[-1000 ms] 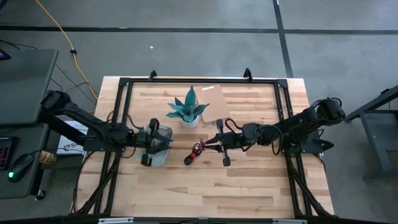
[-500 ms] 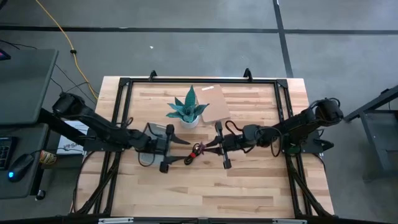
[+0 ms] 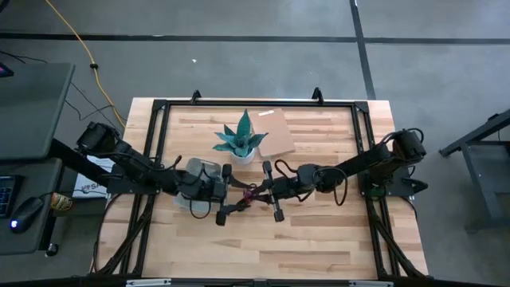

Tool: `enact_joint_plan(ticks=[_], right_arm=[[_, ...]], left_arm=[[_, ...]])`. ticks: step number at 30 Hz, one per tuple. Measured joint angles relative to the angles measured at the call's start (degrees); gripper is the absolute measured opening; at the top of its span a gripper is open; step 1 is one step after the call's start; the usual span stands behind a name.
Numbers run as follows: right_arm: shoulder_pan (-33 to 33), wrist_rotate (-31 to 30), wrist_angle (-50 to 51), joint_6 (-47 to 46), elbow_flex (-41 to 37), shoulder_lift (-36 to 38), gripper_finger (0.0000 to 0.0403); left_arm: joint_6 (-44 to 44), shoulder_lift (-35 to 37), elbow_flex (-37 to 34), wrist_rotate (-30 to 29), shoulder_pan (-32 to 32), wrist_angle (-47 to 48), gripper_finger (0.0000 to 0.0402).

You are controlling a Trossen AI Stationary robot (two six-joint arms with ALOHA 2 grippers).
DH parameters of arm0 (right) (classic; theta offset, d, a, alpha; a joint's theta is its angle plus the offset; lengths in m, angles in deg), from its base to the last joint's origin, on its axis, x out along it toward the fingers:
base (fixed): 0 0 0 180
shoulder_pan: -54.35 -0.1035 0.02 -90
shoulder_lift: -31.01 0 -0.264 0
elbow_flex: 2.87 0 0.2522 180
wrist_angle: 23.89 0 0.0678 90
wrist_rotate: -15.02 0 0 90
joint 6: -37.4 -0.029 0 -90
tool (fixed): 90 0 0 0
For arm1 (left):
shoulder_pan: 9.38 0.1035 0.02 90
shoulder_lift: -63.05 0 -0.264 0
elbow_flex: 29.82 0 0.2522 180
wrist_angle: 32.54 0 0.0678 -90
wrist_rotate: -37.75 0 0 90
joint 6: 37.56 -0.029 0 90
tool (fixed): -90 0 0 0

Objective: Pick and place USB-C Cables
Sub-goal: Put the pink patterned charger cable into the bin

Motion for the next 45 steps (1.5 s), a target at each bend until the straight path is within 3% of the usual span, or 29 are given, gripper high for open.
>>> enact_joint_plan(ticks=[6, 10, 14, 18, 20, 31, 42, 45], right_arm=[[-0.04, 0.00, 0.34, 0.41, 0.76, -0.67, 0.0003], [-0.04, 0.00, 0.32, 0.61, 0.73, -0.67, 0.0003], [-0.04, -0.02, 0.33, 0.63, 0.73, -0.67, 0.0003], [0.02, -0.40, 0.47, 0.59, 0.69, -0.67, 0.0003], [0.04, -0.54, 0.55, 0.55, 0.69, -0.67, 0.0009], [-0.06, -3.13, 1.13, -2.28, 0.69, -0.67, 0.0075], [-0.05, -4.07, 1.81, -5.03, 0.69, -0.67, 0.0235], [0.25, -5.17, 1.94, -5.06, 0.69, -0.61, 0.0261]], left_arm=[[-0.01, 0.02, 0.00, 0.01, 0.00, -0.78, 0.0253], [1.54, 0.02, 0.00, -0.02, 0.09, -0.59, 0.0221], [3.85, 0.02, 0.00, 0.03, 0.47, 0.35, 0.0148], [3.96, 0.02, 0.00, 0.44, 0.83, 0.80, 0.0039], [3.96, 0.02, 0.00, 0.59, 0.97, 0.84, 0.0013], [3.96, 0.02, -0.02, -0.19, 1.15, 1.30, 0.0002], [3.99, 0.04, -0.02, -0.45, 1.16, 1.27, 0.0001], [3.96, 0.04, -0.02, -2.05, 1.13, 1.28, 0.0000]])
